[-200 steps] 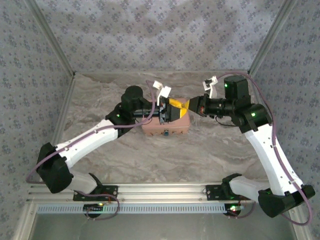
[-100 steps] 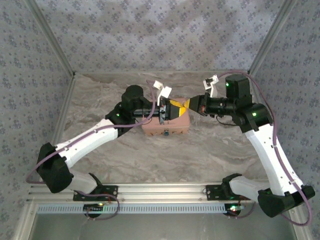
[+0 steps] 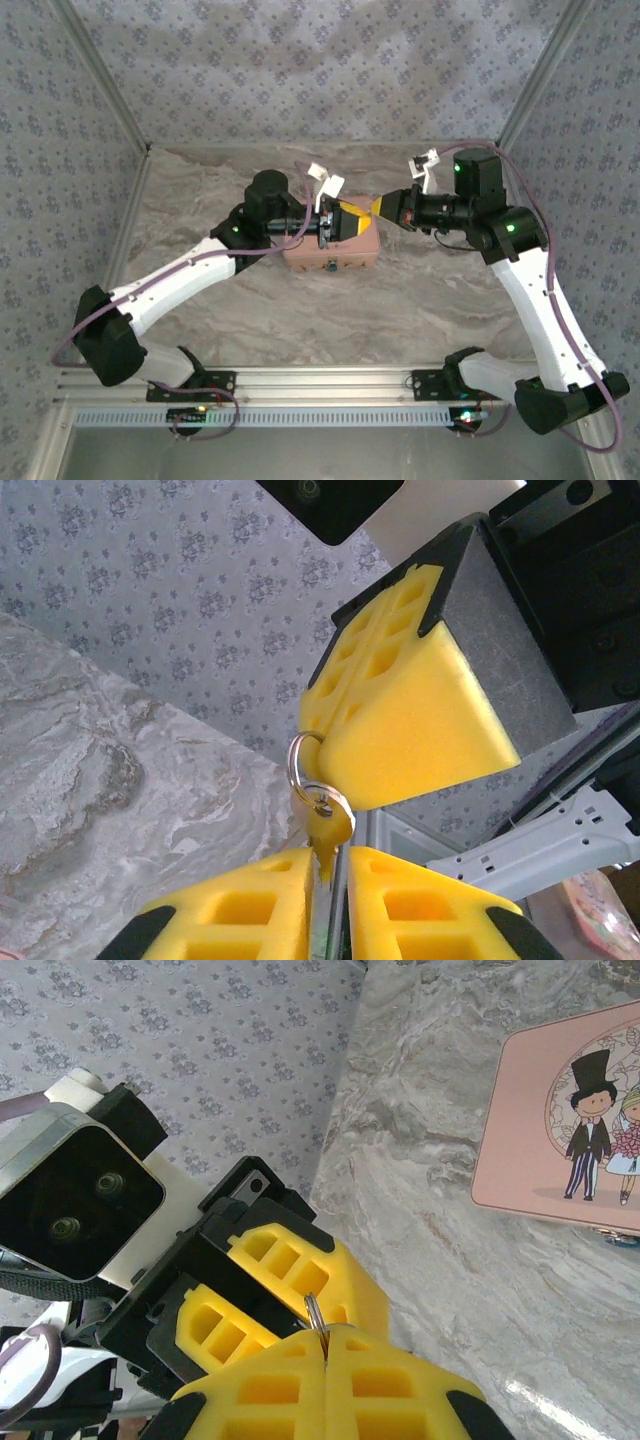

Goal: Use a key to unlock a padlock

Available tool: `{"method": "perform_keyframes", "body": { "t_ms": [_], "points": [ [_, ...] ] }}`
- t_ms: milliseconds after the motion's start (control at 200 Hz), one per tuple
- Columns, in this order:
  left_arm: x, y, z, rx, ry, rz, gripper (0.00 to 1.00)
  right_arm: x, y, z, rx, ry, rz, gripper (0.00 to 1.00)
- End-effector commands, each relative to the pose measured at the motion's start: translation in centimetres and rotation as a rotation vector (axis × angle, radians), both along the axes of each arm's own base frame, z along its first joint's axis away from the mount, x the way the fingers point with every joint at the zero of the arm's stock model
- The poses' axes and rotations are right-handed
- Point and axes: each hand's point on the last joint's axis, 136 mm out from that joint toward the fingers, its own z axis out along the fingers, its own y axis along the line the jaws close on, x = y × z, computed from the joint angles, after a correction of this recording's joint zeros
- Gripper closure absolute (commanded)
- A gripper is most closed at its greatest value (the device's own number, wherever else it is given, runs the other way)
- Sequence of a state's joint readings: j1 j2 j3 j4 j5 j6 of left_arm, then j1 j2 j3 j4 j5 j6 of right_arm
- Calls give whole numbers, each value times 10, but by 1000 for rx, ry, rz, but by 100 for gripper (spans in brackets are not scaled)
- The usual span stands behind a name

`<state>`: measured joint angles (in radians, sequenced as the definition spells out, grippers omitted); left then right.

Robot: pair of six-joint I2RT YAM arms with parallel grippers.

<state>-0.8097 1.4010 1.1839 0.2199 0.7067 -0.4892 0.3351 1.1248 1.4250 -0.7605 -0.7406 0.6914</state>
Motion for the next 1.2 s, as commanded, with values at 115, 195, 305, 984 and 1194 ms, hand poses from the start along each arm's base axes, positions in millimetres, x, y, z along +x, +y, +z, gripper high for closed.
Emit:
{"method": "perform_keyframes", "body": {
  "t_ms": [115, 195, 305, 984, 1194],
  "points": [
    [-4, 5, 27, -36, -68, 1, 93, -6, 0, 9, 11, -12, 24, 100],
    [-3, 6, 26, -30, -68, 7, 97, -7, 0, 8, 11, -12, 27, 100],
    [-2, 8, 25, -28, -74, 18, 100, -7, 0, 8, 11, -11, 28, 100],
    [-1, 1, 35, -58, -97, 3, 46, -8, 1, 10, 39, -12, 35, 100],
    [-3, -1, 38, -68, -96, -12, 61, -9, 1, 10, 43, -9, 36, 100]
  ]
}}
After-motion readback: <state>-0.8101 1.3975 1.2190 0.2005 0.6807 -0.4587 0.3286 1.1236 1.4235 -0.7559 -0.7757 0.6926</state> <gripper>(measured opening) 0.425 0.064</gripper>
